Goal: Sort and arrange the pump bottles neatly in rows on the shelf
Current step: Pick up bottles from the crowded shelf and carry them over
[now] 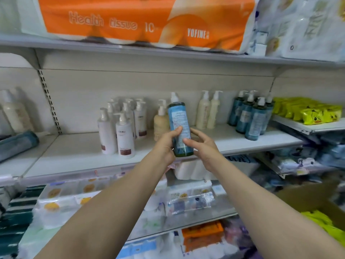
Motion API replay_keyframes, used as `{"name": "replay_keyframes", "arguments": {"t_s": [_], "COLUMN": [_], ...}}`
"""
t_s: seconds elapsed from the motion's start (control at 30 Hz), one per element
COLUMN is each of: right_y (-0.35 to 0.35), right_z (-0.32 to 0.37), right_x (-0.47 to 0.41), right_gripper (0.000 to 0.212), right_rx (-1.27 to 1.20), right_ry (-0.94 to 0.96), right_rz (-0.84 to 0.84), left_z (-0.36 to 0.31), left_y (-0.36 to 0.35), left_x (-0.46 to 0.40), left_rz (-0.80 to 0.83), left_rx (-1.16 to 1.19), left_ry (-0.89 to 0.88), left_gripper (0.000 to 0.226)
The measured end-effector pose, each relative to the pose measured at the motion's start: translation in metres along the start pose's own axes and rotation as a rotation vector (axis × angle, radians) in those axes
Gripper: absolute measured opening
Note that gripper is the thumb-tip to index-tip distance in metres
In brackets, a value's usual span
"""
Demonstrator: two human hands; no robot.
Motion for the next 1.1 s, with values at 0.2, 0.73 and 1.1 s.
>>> {"name": "replay_keyframes", "arguments": {"t_s": [0.2, 0.73, 1.1], "right_y": [0.024, 0.094, 0.154], "right_z": [-0.004, -0.002, 0.019], "right_x": [-0.029, -0.071, -0.11], "right_gripper": [0.053, 0.045, 0.066], "right_rx": [-0.052, -0.039, 0.178], "right_ry": [0.008, 0.117, 0.225], "right_rz": [-0.095, -0.258, -0.185], "left_z": [0.002, 0.029, 0.051], "left_y": [-0.021, -0.088, -0.154], "left_x": [-0.042, -0.112, -0.147], "left_rz": [0.037, 0.147, 0.028], "left_rx": [-0.041, -0.121, -0.041], "left_ry": [0.058, 0.092, -0.047], "left_gripper": [0.016, 0.034, 0.068]}}
Point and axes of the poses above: each hand's wrist, its own x-axis away from the middle knuckle, its own y-axis out of the back of the hand, z = x × y, the point moved 9 cm from there along -x, towards the middle knuckle, and after that the axes turned 6 degrees about -z, right-handed, at the moved point
